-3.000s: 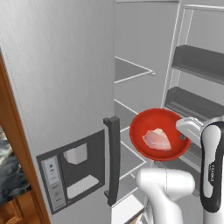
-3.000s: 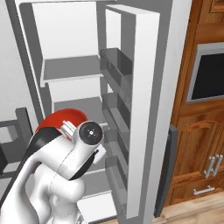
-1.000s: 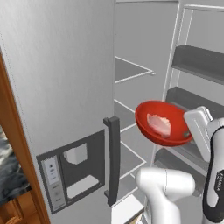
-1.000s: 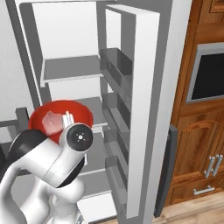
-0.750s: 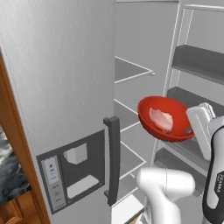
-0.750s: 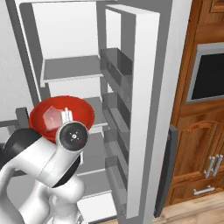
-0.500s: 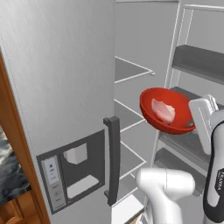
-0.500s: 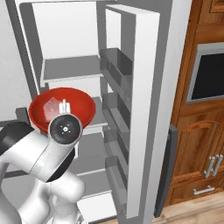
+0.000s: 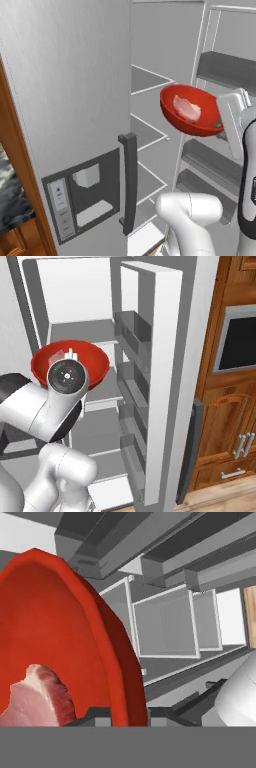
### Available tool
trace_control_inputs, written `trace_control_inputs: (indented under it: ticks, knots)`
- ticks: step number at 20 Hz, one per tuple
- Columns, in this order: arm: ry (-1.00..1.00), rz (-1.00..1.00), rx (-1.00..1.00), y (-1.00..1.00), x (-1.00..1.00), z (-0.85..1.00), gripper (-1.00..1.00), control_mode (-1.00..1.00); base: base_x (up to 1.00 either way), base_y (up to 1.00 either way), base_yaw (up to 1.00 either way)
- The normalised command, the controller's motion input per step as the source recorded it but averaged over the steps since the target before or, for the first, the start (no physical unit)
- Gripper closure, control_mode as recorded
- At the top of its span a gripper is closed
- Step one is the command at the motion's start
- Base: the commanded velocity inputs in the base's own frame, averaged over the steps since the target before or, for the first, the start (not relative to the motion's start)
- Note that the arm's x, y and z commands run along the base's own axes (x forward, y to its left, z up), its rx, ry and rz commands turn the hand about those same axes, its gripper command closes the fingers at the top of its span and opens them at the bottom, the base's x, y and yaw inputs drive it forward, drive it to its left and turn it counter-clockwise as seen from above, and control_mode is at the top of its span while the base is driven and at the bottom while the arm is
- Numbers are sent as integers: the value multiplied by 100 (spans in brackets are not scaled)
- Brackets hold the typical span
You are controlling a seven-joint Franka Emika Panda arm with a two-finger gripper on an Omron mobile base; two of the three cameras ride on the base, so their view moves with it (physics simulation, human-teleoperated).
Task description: Place one of the steaks on the plate and the other in the bowl. Then place the bowl in the fridge.
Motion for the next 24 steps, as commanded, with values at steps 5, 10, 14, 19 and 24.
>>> trace_control_inputs:
  ticks: [5,10,14,19,24]
  knots:
    - [-1,0,0,28,10,7,100,-100,0,0,0]
    - [-4,0,0,24,0,3,100,-100,0,0,0]
    - [-7,-2,0,0,0,30,100,-100,0,0,0]
    - [-1,-2,0,0,0,36,100,-100,0,0,0]
    - [2,0,0,0,2,49,100,-100,0,0,0]
